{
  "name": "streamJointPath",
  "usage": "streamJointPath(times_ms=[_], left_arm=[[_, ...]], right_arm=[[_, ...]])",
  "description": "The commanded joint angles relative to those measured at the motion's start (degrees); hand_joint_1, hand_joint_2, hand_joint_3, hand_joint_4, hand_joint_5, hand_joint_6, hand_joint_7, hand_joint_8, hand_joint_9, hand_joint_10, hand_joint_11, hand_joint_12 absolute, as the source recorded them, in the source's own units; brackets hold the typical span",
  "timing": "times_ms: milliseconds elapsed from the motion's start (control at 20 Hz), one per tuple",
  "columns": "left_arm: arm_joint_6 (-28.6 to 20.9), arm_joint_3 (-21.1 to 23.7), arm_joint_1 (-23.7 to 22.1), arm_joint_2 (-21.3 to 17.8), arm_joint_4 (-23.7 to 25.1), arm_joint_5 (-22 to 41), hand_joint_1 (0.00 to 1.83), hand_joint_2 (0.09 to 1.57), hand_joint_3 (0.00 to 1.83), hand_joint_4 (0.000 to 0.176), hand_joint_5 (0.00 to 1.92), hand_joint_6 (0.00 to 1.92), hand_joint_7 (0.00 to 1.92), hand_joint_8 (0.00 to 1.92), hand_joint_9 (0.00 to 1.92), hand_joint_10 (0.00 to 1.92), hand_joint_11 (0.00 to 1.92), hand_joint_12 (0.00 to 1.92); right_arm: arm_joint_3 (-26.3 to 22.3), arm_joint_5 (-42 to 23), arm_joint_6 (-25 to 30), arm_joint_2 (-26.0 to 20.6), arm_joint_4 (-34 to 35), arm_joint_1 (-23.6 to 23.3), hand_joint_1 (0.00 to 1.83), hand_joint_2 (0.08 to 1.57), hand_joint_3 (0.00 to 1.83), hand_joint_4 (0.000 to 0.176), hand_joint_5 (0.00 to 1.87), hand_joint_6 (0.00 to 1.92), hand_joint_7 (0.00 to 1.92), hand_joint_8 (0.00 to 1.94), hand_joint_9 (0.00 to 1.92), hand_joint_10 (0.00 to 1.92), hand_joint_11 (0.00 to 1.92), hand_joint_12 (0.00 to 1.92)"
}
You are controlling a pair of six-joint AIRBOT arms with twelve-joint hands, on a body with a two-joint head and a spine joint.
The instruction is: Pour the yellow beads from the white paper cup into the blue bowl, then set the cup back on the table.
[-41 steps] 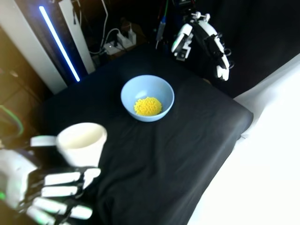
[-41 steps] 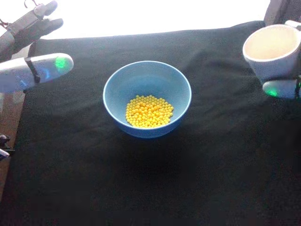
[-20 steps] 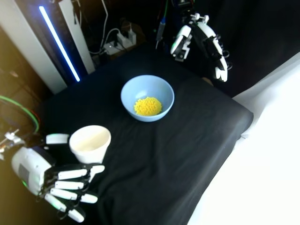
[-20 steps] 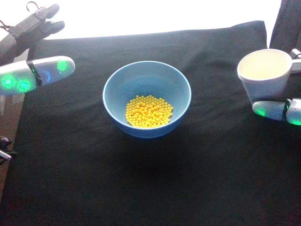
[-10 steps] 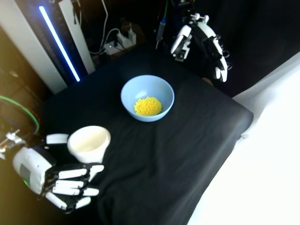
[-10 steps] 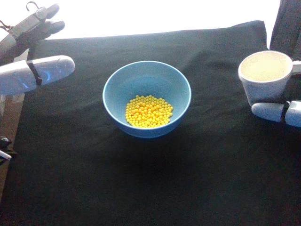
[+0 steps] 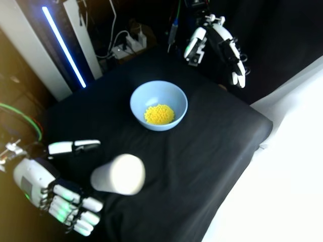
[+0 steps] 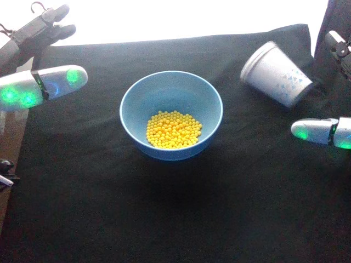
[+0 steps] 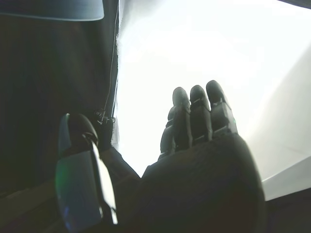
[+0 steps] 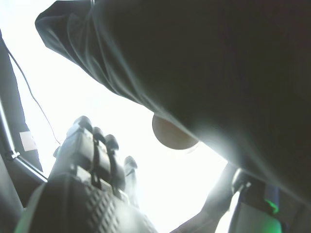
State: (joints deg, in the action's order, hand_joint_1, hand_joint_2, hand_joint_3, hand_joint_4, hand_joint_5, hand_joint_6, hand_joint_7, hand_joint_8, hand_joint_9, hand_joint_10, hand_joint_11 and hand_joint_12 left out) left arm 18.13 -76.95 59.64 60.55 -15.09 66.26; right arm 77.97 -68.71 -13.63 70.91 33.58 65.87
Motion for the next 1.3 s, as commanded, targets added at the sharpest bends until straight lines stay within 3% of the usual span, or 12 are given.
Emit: streamJointPath(times_ms=[0,300,350,500,950,1000,1150,1250], left_arm=[[-0.75,0.18,-0.20,0.10,-1.03,7.46,0.63,0.93,0.00,0.000,0.11,0.00,0.36,0.00,0.20,0.00,0.00,0.38],[-0.75,0.14,-0.15,0.12,-1.07,7.44,0.63,0.92,0.00,0.000,0.11,0.00,0.37,0.00,0.22,0.00,0.00,0.42],[-0.75,0.14,-0.15,0.12,-1.07,7.45,0.62,0.91,0.00,0.000,0.11,0.00,0.35,0.00,0.19,0.00,0.00,0.36],[-0.75,-0.08,-0.16,0.12,-1.08,7.34,0.64,0.90,0.00,0.019,0.11,0.00,0.37,0.00,0.25,0.01,0.00,0.42],[-1.34,-0.14,-0.83,-0.82,0.06,7.33,0.59,0.93,0.01,0.002,0.09,0.00,0.38,0.00,0.25,0.00,0.00,0.44],[-1.34,0.04,-0.91,-1.04,0.06,7.72,0.59,0.91,0.00,0.035,0.10,0.01,0.37,0.00,0.25,0.00,0.00,0.44],[-1.34,0.38,-0.99,-1.41,0.06,8.52,0.60,0.90,0.00,0.041,0.10,0.00,0.39,0.00,0.28,0.01,0.00,0.50],[-1.32,0.17,-1.53,-1.39,0.32,8.68,0.58,0.92,0.01,0.036,0.09,0.00,0.38,0.00,0.27,0.00,0.00,0.48]], right_arm=[[0.24,-7.10,0.82,-0.24,-0.65,-0.36,0.98,0.59,0.00,0.176,0.00,0.00,0.00,0.00,0.00,0.00,0.00,0.00],[0.17,-7.11,0.84,-0.27,-0.91,-0.36,0.97,0.64,0.00,0.176,0.00,0.00,0.00,0.00,0.00,0.00,0.00,0.00],[0.17,-7.11,0.85,-0.28,-0.91,-0.36,0.98,0.66,0.01,0.176,0.00,0.00,0.00,0.00,0.00,0.00,0.00,0.00],[0.29,-7.11,1.21,-0.38,-0.94,-0.37,0.97,0.69,0.02,0.176,0.00,0.00,0.00,0.00,0.00,0.00,0.00,0.00],[0.67,-7.12,1.83,-1.80,-3.81,-0.38,0.92,0.58,0.00,0.176,0.00,0.00,0.00,0.00,0.00,0.00,0.00,0.00],[0.64,-7.12,1.83,-2.63,-4.53,-0.38,0.94,0.63,0.00,0.176,0.00,0.00,0.00,0.00,0.00,0.00,0.00,0.00],[0.44,-7.12,1.82,-4.18,-5.31,-0.40,0.96,0.62,0.00,0.176,0.00,0.00,0.00,0.00,0.00,0.00,0.00,0.00],[0.46,-7.18,1.81,-5.56,-5.99,-0.55,0.97,0.60,0.00,0.176,0.00,0.00,0.00,0.00,0.00,0.00,0.00,0.00]])
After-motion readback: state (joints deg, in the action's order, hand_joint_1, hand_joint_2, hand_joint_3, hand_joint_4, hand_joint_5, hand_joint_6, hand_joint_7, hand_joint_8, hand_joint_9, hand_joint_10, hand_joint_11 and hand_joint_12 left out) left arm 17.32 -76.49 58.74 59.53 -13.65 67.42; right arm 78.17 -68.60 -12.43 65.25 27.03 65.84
